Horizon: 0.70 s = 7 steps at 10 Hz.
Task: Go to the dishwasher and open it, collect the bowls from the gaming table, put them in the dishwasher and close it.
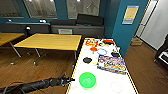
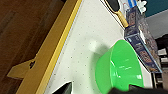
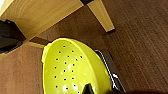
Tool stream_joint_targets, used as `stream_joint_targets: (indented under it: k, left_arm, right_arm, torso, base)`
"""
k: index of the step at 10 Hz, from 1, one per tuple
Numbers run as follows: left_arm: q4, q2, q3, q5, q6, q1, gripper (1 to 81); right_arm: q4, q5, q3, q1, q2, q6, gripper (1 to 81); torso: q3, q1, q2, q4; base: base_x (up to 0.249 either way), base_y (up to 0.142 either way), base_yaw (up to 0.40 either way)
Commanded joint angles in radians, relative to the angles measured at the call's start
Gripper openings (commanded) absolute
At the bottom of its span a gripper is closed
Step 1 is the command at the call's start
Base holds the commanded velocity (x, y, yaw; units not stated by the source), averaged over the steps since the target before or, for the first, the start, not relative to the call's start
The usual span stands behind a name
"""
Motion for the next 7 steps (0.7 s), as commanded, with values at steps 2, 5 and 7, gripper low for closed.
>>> stream_joint_targets:
  k: [2,5,7]
  left_arm:
    - [-0.066,0.001,-0.043,0.031,-0.032,-0.152,81.1]
    - [-0.016,0.062,-0.058,0.037,-0.032,-0.153,81.1]
    - [-0.007,0.114,-0.113,0.060,-0.032,-0.153,81.1]
  right_arm:
    - [-0.022,-0.034,-0.004,0.035,-0.057,0.005,1.0]
    - [-0.024,-0.043,-0.001,0.039,-0.055,0.005,1.0]
    - [-0.024,-0.043,-0.001,0.039,-0.055,0.005,1.0]
  torso:
    - [0.000,0.000,0.000,0.000]
    - [0.000,0.000,0.000,0.000]
    - [0.000,0.000,0.000,0.000]
  base:
    - [0.000,0.000,0.000]
    - [0.000,0.000,0.000]
    - [0.000,0.000,0.000]
